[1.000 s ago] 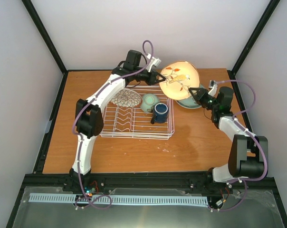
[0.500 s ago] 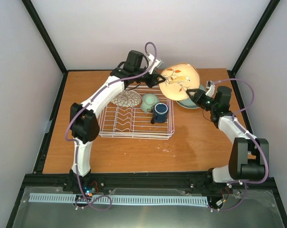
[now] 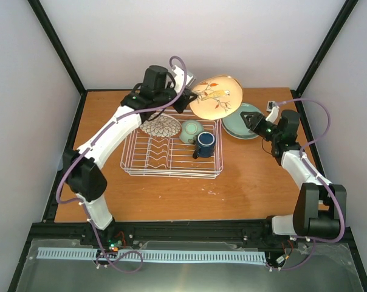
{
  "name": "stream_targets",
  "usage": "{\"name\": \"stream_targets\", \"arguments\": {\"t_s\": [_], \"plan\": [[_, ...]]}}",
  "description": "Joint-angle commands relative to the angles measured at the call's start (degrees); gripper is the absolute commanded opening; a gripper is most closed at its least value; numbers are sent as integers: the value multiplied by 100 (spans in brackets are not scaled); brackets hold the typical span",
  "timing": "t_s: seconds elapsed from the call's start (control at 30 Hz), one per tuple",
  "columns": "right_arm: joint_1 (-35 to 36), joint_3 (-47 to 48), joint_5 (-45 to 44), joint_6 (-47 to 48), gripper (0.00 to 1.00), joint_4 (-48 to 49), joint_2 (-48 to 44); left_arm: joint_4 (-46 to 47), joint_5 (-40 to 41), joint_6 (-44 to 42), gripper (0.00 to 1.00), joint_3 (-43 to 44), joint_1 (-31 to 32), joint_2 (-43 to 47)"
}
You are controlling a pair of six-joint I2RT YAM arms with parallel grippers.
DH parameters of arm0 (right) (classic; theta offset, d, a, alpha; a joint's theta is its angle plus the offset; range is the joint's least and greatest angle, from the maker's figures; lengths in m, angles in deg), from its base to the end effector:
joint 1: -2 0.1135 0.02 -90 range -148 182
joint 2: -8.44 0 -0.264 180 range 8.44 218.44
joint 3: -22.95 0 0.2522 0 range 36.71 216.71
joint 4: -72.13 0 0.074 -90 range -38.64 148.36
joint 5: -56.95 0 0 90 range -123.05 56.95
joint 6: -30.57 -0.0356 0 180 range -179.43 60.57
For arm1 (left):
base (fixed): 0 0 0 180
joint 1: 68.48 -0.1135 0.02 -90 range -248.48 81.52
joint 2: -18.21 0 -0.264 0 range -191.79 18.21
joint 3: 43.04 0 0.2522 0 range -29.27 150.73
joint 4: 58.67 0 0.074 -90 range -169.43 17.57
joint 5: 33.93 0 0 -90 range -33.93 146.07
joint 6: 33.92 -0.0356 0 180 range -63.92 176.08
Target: Load the mixed dishes into the dish rack
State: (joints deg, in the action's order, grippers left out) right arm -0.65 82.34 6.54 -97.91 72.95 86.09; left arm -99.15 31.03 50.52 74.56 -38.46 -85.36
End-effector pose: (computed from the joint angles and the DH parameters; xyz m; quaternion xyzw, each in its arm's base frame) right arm 0.3005 0.0088 0.2620 0.0788 0.7806 0.4310 0.4458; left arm 0.3576 -0.2240 0.3839 0.3623 0.7553 -0.2890 0.4634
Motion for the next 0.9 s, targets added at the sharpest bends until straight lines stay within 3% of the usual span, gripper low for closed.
{"name": "stream_targets", "arguments": {"t_s": [0.0, 0.13, 0.3, 0.5, 0.67, 0.87], "plan": [[-79, -10, -97, 183, 44, 113, -121, 1156, 370, -233, 1, -570, -31, 1013], [-140, -32, -100, 243, 44, 142, 7, 1646, 651, -692, 1, -1791, -157, 1987], [-167, -17, 49, 166, 44, 316, 283, 2662, 72, -1368, 1, -3499, -778, 3299], [-182, -40, 183, -9, 44, 630, 614, 3290, -1637, -1410, 1, -4377, -1911, 4112], [-182, -66, 189, -56, 44, 764, 754, 3377, -3031, -1514, 1, -4622, -2901, 4073], [-183, -48, 196, -115, 44, 864, 959, 3842, -3419, -2074, 1, -5213, -3169, 4205]]}}
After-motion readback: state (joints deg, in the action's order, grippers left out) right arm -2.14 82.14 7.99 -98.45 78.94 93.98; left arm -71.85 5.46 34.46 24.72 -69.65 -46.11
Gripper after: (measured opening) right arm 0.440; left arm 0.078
